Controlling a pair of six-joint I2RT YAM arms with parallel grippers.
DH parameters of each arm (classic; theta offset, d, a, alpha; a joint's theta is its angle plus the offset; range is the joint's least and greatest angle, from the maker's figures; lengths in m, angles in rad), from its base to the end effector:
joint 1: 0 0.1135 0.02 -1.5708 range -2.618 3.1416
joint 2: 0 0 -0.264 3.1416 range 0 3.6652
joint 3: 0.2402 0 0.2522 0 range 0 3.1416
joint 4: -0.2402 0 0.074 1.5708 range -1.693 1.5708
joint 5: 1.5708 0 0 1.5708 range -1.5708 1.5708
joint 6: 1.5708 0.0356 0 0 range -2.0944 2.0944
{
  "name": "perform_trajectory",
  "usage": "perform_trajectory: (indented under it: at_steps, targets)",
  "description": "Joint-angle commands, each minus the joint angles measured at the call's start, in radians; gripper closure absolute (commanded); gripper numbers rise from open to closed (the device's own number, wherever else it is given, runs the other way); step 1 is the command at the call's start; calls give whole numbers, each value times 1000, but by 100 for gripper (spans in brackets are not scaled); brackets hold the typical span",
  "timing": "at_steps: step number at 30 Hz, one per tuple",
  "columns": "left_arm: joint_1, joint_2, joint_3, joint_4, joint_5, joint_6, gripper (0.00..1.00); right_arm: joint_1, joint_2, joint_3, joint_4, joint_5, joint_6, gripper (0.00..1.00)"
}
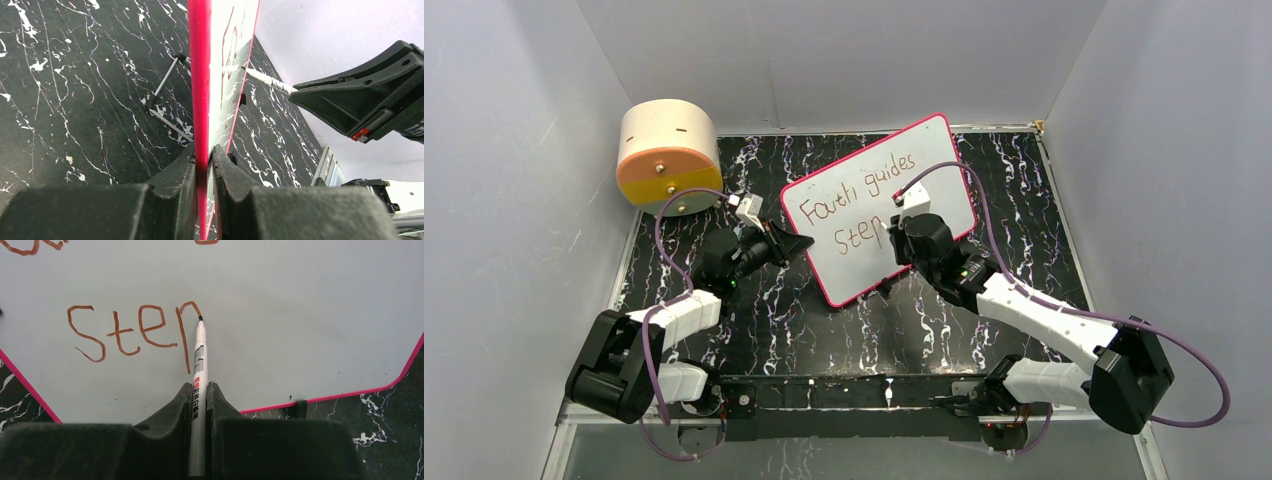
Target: Write a sentence on the whiteboard
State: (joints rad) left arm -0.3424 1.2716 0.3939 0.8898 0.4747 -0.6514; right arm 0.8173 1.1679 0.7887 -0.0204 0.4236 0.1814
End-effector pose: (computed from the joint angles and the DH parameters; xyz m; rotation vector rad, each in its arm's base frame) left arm 0.2305 -0.0994 0.2169 0.1437 1.6735 -1.1341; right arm 0.1915 0.1828 0.2800 -0.3405 1.9112 0.2475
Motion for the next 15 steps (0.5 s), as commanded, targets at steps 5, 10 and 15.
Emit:
perform_trajectory:
  at_steps: [5,10,15]
  targets:
    - [-7,-9,22,-34,-9,26,100,-7,-39,-22,-64,-24,28,100]
    - [-8,-10,22,-34,-10,26,100,-7,-38,-21,-70,-84,29,100]
    - [-7,-11,22,-35,-8,27,100,-7,-37,-11,-71,-136,32,100]
